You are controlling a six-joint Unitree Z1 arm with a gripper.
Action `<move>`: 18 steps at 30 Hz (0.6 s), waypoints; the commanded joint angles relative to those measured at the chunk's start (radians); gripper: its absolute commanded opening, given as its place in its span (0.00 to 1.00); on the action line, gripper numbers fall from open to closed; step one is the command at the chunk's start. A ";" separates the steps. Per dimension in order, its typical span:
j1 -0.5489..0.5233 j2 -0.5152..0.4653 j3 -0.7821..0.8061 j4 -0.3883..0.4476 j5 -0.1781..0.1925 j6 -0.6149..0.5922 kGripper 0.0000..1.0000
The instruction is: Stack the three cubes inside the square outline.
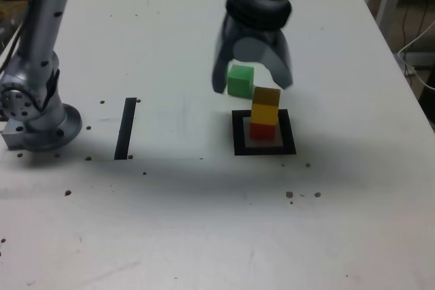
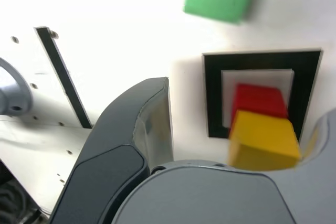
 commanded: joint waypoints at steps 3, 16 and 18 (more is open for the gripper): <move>0.057 -0.040 0.052 -0.029 0.010 0.045 0.99; 0.196 -0.025 0.190 -0.170 0.008 0.178 0.99; 0.208 -0.015 0.199 -0.185 0.007 0.189 0.99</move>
